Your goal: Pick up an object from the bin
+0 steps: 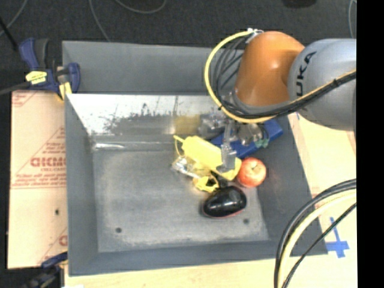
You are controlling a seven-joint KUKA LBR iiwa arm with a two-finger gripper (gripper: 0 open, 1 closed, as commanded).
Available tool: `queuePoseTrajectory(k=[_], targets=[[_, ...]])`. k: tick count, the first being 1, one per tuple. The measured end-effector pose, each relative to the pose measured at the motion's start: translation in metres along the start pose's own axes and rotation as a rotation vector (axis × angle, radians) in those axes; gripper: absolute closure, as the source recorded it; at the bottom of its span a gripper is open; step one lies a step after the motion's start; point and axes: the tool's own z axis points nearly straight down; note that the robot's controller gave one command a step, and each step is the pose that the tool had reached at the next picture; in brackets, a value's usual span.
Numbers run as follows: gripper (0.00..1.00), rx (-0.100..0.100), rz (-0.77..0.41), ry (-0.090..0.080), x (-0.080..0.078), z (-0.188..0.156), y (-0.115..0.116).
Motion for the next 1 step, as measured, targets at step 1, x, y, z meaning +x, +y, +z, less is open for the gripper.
queuePoseTrajectory(k=[1], targets=[[0.0,0.002,-0.026,-0.011,0.016,0.0366,0.0046]])
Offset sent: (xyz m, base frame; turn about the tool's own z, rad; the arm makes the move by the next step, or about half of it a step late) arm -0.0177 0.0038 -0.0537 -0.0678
